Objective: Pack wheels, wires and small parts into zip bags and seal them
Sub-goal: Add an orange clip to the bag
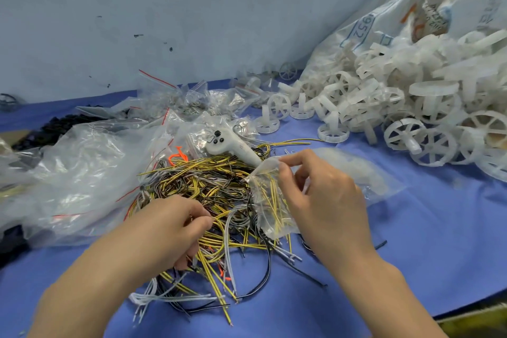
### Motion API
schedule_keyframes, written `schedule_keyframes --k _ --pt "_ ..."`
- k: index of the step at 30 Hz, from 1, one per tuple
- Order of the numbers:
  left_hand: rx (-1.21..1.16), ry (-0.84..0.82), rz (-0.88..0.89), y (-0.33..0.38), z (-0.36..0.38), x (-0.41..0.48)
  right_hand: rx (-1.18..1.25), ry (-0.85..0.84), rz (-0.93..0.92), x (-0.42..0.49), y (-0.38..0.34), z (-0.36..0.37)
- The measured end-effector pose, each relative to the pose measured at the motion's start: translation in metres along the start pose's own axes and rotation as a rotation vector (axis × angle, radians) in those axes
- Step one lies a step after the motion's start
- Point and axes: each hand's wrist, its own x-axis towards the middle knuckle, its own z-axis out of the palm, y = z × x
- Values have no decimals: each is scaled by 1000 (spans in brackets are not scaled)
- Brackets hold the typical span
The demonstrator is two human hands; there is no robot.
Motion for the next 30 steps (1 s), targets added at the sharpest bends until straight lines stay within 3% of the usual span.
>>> schedule_keyframes --k 7,12,24,30 --pt "506 185 -108 -2 13 -5 5 -5 -4 -1 0 2" --pt "672 232 -150 12 33 -6 14 -12 -7 -1 0 2" --pt "302 403 -6 12 -10 -23 22 -15 -6 0 0 0" --pt "120 641 146 12 -23 -22 27 -18 -13 0 1 -1"
